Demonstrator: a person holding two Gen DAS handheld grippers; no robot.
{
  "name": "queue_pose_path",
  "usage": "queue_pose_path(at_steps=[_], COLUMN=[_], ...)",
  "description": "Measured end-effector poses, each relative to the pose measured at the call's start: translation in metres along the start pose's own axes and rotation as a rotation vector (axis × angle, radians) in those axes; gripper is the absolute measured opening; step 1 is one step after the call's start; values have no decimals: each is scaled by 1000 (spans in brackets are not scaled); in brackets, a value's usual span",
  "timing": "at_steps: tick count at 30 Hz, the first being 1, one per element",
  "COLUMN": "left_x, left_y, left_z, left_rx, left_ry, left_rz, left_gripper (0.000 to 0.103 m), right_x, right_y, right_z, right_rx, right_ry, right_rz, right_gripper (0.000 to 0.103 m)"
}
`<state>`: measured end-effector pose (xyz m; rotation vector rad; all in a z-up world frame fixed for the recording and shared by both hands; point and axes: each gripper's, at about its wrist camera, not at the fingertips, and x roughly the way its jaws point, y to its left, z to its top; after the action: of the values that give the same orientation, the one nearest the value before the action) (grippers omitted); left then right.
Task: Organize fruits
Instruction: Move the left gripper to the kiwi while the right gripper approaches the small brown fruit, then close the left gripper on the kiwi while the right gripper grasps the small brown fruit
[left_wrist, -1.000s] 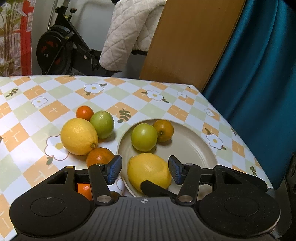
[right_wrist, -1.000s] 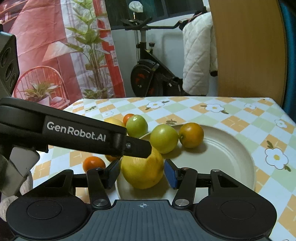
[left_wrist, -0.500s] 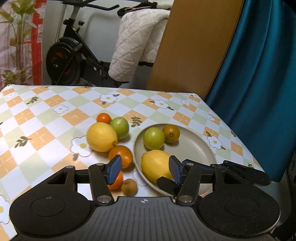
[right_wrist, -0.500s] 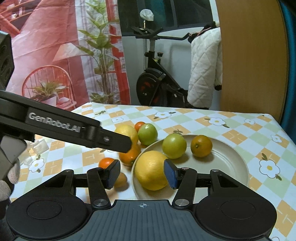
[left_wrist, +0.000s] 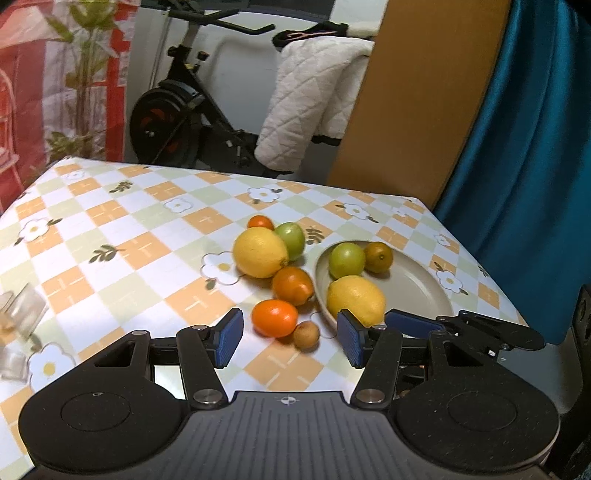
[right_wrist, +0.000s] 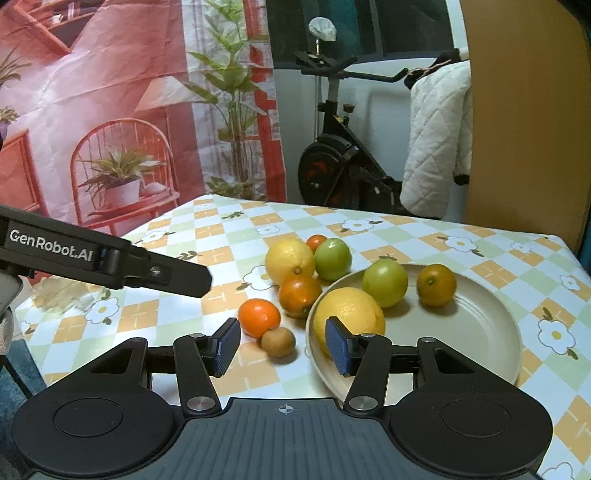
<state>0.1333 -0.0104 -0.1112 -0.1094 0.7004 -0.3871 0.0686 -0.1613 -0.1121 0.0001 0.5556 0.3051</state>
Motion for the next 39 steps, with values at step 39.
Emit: queue_pose_path(at_steps=[39], left_x=[1], left_y=[11], left_z=[-49], left_rx=[-27], left_ry=[200], left_rz=[-62], left_gripper=[55], right_x=[-1], right_y=[-1], right_z=[-11], right_rx=[33], right_ry=[60], right_rz=[41], right_gripper=[35])
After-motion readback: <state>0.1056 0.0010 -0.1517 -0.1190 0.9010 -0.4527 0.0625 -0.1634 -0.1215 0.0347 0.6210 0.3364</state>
